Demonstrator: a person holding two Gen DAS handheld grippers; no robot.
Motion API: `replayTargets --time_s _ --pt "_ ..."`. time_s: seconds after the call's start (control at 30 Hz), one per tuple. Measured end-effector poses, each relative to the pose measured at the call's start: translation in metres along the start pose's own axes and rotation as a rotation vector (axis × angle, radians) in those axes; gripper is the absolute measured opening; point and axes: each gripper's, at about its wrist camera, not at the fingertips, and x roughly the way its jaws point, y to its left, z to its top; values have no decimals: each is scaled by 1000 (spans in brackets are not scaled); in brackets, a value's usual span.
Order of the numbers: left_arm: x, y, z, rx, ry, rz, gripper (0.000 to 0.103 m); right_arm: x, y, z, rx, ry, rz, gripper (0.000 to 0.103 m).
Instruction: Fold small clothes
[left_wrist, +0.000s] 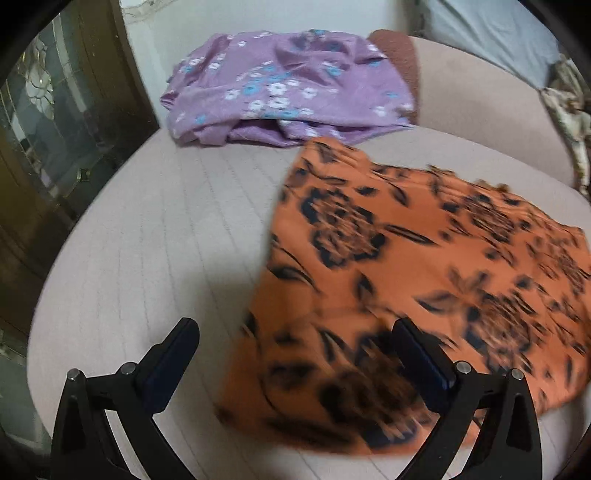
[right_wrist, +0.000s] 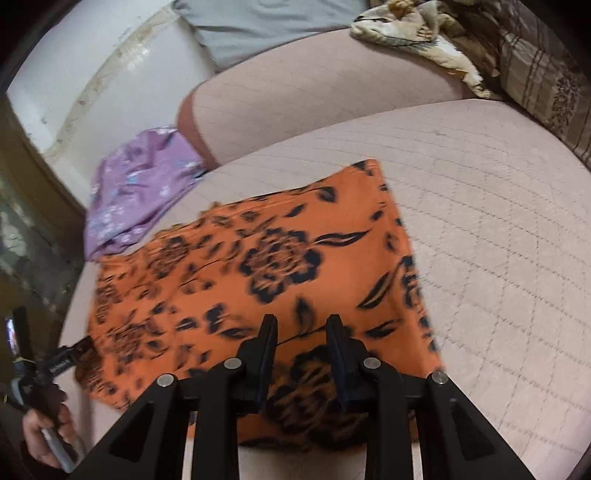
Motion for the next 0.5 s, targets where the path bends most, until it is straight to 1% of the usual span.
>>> replayTargets --time_s 0.07,0.1,0.13,0.17,0.2,0.27,0.3,0.33,0.4,0.5 --pt "0 -9 -11 15 27 -8 103 -1 7 -10 -13 22 16 31" --pt "4 -14 -19 34 55 13 103 5 11 -18 -23 56 12 31" --pt "7 -17 -23 49 70 33 103 12 14 -25 -34 88 -4 31" --pt "10 -22 -28 67 72 52 103 20 16 -32 -62 126 -37 31" --pt "8 -24 -29 75 56 67 103 22 21 -38 -104 111 -66 31" --pt "3 -25 -29 79 52 64 103 20 28 -37 -139 101 -87 31" --pt "1 -25 -29 78 46 54 103 18 28 -35 -133 99 -76 31" --pt "-2 -24 -32 71 42 47 103 13 25 -34 -103 83 -46 31" --pt "-4 -23 -34 58 40 36 103 6 25 -31 -74 50 -14 31" --pt "-4 -25 -34 62 38 33 103 2 42 -32 -108 -2 21 31"
